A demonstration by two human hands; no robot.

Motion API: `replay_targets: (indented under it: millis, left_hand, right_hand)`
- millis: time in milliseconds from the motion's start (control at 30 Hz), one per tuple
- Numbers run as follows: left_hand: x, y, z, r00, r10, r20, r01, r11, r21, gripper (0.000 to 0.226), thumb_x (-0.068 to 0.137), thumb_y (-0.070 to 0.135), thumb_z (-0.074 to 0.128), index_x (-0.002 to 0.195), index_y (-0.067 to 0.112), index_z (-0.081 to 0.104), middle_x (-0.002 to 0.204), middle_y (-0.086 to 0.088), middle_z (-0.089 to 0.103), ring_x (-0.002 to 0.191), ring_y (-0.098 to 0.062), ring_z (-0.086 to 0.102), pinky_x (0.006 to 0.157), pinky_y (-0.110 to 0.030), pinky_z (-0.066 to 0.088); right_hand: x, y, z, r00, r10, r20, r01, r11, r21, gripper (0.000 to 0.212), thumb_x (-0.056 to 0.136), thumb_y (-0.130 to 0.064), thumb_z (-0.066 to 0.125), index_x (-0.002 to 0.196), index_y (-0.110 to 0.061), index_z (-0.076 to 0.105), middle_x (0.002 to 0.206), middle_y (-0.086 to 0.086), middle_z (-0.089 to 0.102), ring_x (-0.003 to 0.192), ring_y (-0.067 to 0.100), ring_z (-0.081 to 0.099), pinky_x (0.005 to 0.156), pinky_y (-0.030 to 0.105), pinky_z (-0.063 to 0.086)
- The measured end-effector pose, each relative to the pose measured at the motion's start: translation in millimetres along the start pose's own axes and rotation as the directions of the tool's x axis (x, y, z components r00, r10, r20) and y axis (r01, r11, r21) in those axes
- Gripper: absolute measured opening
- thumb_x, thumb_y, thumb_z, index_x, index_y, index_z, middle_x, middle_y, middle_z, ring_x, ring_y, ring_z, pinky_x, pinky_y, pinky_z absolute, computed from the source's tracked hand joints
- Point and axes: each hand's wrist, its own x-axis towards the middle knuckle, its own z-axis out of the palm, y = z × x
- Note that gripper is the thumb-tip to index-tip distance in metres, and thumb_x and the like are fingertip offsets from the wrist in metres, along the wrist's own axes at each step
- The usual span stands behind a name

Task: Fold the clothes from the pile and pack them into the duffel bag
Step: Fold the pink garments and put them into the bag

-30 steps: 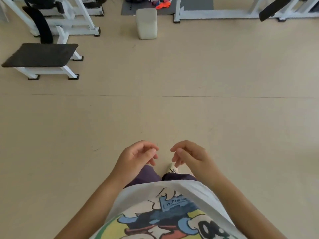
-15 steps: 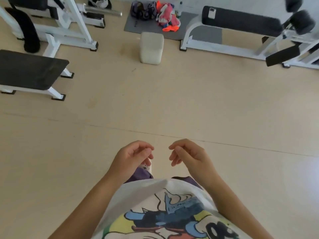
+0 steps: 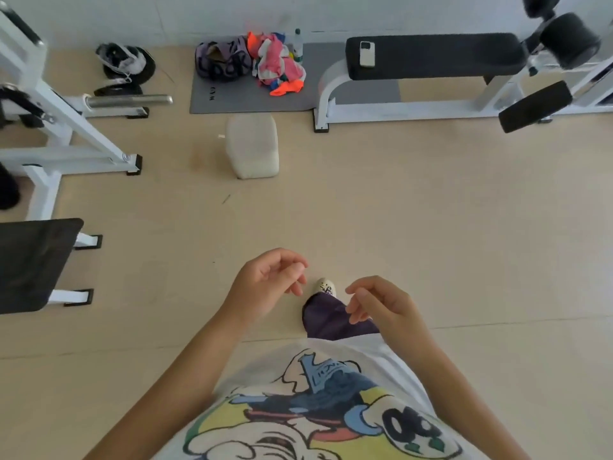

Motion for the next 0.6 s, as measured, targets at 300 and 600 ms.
replay_targets:
  millis: [300, 600]
  left_hand:
    - [172.4, 57.9, -77.5, 0.984, -0.08, -0.159, 0.081, 0.997, 0.0, 0.015, 0.092, 0.022, 0.06, 0.091, 0.029, 0.073, 0.082, -0.004, 0.072, 0.07, -0.018, 0.067, 0.069, -0.022, 0.054]
    - [402.2, 106.7, -191.7, 0.959, -0.128, -0.252, 0.109, 0.99, -0.09, 0.024, 0.095, 0.015, 0.059, 0.087, 0.032, 0.073, 0.078, -0.002, 0.072, 0.067, -0.016, 0.066, 0.065, -0.02, 0.053]
  right_hand:
    - [240.7, -147.5, -4.8, 0.967, -0.139, 0.214, 0.154, 0.987, -0.051, 0.018, 0.098, -0.009, 0.05, 0.096, -0.011, 0.067, 0.078, 0.008, 0.07, 0.069, 0.025, 0.066, 0.067, 0.021, 0.051]
    - [493.0, -260.8, 27.4, 0.966, -0.136, 0.22, 0.155, 0.985, -0.071, 0.019, 0.099, -0.007, 0.048, 0.096, -0.011, 0.067, 0.076, 0.009, 0.069, 0.069, 0.026, 0.066, 0.066, 0.024, 0.053]
